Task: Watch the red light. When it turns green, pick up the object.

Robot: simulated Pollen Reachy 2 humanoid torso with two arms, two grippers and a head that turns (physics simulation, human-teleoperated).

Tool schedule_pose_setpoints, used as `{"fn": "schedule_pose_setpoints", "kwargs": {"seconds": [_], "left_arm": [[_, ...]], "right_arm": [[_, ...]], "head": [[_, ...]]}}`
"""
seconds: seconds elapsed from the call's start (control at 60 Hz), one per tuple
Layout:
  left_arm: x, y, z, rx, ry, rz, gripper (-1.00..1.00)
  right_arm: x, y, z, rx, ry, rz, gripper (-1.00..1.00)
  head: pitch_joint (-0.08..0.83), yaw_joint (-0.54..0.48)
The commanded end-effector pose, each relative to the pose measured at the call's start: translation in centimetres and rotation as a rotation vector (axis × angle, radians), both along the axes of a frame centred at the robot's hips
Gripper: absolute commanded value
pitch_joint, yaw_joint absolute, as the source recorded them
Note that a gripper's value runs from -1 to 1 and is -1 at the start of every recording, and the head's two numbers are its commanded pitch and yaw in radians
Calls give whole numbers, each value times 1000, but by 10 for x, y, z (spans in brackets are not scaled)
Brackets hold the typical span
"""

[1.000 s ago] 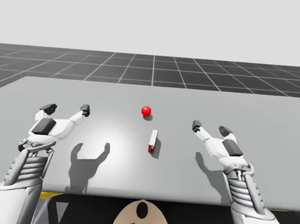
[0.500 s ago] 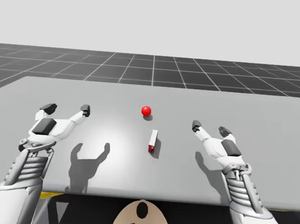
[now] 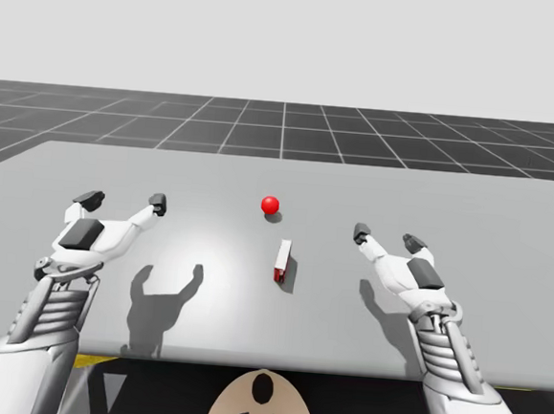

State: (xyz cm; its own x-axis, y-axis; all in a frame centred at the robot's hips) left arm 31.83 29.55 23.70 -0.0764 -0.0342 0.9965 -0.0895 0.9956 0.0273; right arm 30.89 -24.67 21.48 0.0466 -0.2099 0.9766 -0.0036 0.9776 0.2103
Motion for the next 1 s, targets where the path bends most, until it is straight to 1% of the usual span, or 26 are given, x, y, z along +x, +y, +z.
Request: {"fn": "schedule_pose_setpoints", "kwargs": {"seconds": [0.017, 0.567, 1.0], "left_arm": [[0, 0, 0, 2, -1, 0, -1000], [0, -1, 0, 4, -1, 1, -1000], [-1, -2, 0, 7, -2, -4, -1000]], "right_arm": [[-1, 6, -3, 25, 5, 4, -1000], [0, 5, -3, 23, 5, 3, -1000], [0, 6, -5, 11, 7, 5, -1000]], "head": [[475, 53], [478, 49], [478, 52]]}}
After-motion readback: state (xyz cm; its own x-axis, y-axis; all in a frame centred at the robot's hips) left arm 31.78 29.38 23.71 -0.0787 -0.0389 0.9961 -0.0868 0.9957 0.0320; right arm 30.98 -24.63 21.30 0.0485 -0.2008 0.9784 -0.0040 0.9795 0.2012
